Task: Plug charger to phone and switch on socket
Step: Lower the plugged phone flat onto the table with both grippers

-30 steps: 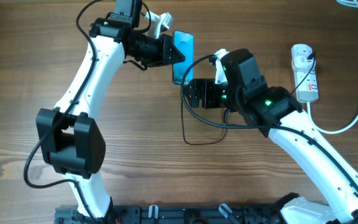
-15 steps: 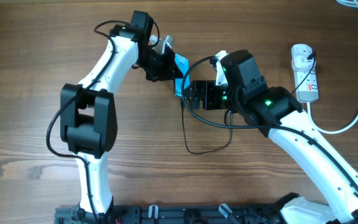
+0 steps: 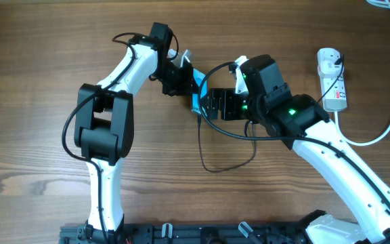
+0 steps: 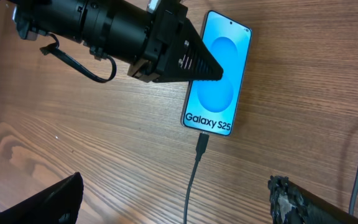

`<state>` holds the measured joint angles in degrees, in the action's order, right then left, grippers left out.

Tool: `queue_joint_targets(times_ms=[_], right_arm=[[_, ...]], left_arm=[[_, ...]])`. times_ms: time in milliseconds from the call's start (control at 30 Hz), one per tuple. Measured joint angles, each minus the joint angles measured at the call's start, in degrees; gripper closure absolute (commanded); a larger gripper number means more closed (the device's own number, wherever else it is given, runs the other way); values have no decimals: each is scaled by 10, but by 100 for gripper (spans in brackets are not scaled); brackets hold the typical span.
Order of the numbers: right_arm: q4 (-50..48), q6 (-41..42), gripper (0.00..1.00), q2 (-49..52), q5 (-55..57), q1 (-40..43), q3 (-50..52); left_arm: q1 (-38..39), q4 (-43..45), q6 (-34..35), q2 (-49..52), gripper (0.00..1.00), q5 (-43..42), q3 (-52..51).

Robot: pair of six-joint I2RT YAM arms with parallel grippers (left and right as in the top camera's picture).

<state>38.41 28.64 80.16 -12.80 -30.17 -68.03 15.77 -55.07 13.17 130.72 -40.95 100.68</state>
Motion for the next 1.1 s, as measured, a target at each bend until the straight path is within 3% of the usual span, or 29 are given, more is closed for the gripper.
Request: queue_joint_targets(times_ms=[300, 600, 733, 900, 967, 1033, 1100], right_arm=[[2, 0, 3, 0, 0, 0, 0], [4, 0, 3, 0, 0, 0, 0], [9, -2, 3, 0, 1, 0, 0], [66, 22, 1, 0, 65, 0, -2], [91, 30, 1, 0, 91, 1, -3], [116, 43, 0, 0, 113, 10, -3], [127, 57, 0, 0, 124, 24, -3]], left_arm=[[0, 24, -2, 0, 87, 8, -37], [0, 32, -4, 0, 73, 33, -54], [1, 33, -5, 0, 48, 52, -55], [3, 32, 12, -6, 36, 68, -53], [4, 32, 17, -9, 24, 76, -53], [3, 32, 23, -13, 5, 83, -51], [-3, 31, 25, -19, 0, 90, -50]])
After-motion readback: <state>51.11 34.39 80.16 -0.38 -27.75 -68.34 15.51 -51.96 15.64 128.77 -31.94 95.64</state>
